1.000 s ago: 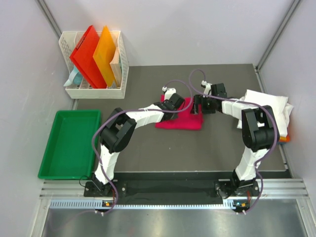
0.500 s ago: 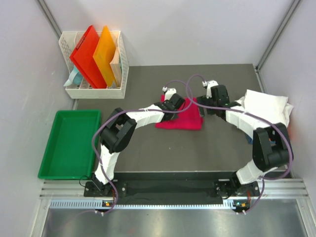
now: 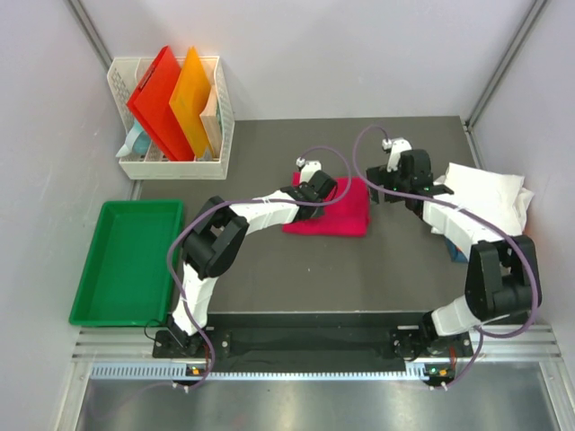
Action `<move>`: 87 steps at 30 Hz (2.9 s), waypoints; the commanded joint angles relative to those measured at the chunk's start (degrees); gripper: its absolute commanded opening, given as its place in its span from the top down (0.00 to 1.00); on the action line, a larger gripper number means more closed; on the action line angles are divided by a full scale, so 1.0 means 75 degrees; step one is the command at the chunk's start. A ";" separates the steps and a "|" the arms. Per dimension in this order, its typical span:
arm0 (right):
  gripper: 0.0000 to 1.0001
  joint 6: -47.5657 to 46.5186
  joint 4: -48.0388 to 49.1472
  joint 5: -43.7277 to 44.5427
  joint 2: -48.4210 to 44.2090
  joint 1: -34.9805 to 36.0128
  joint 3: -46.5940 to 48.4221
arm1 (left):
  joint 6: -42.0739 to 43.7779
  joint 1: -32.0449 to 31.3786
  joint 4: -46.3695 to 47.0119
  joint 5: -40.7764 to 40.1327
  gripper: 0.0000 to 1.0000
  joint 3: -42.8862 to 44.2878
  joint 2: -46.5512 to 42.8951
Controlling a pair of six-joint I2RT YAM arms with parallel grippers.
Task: Fold and stack the t-shirts
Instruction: Put the neatly folded tshirt into the corner of the board with the right arm
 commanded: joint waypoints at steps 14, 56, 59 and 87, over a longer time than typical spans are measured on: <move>0.22 0.1127 -0.0295 -0.0328 0.1869 0.0593 0.0466 | 0.0089 -0.0077 -0.0447 0.0363 0.77 -0.0258 -0.0163; 0.51 0.1690 -0.1396 -0.0902 0.2818 0.1050 0.0630 | -0.0133 -0.0136 -0.0599 0.0211 0.78 -0.0293 -0.0081; 0.64 0.1713 -0.1420 -0.0960 0.2865 0.1050 0.0688 | -0.0122 -0.0136 -0.0623 0.0164 0.78 -0.0328 -0.0092; 1.00 0.0062 -0.1711 0.0504 0.0721 0.0945 0.0958 | -0.0051 -0.0323 -0.0142 -0.0621 0.01 -0.1464 -0.2518</move>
